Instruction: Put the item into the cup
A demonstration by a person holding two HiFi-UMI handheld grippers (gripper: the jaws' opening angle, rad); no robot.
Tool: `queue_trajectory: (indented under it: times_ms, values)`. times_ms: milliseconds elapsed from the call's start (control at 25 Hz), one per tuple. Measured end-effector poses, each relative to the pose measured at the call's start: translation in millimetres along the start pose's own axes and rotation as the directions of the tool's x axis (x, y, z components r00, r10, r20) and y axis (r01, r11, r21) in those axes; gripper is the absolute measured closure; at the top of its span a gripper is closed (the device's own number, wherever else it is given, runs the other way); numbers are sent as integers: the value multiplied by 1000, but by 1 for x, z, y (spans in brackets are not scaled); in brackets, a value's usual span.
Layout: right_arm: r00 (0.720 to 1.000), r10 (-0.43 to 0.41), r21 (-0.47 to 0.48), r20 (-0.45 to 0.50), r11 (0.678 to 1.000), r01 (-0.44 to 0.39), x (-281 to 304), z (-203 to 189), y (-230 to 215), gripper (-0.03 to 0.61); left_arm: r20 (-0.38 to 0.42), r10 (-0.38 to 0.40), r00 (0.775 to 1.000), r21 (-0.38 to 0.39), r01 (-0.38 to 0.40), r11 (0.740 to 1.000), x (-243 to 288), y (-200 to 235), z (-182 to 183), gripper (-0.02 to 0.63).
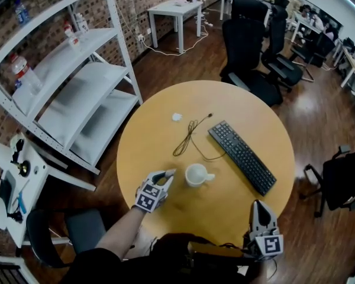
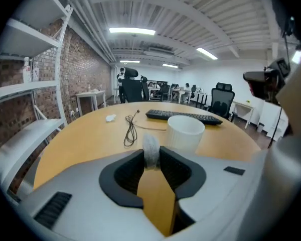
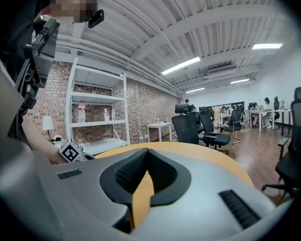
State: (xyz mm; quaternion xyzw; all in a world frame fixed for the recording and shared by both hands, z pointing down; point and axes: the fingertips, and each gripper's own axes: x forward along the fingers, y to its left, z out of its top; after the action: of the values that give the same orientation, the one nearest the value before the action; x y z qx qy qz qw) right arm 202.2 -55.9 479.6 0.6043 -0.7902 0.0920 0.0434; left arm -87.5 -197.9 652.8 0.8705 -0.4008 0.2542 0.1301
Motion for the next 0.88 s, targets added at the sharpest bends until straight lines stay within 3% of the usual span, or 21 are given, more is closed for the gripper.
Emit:
queue_trajectory:
  times_ms: [200, 320, 480, 600, 720, 800, 880]
  values:
    - [1000, -2, 37, 22, 999, 1, 2, -2, -2, 581, 123, -101, 987, 109, 88, 990, -10, -36, 65, 522]
    - [999, -16, 59, 39, 998, 14, 2, -4, -5, 581, 89, -141, 986, 171, 125, 977, 2, -59, 78, 522]
    - [998, -24, 64, 65, 998, 20, -5, -2, -8, 581, 23, -170, 985, 149, 165, 975, 22, -72, 76, 522]
    - [996, -46, 71, 76, 997, 41, -13, -2, -16, 581, 5, -154, 988, 139, 152, 979, 31, -74, 77, 519]
    - [995, -68, 82, 78, 995, 61, -20, -4, -22, 581, -12, -131, 991, 143, 131, 981, 35, -73, 72, 481]
    - [994, -75, 86, 76, 994, 69, -22, -5, -25, 580, -16, -124, 992, 133, 125, 983, 35, -70, 70, 395]
    - [994, -77, 88, 79, 994, 70, -20, -3, -25, 581, 1, -123, 992, 125, 122, 985, 32, -68, 74, 394]
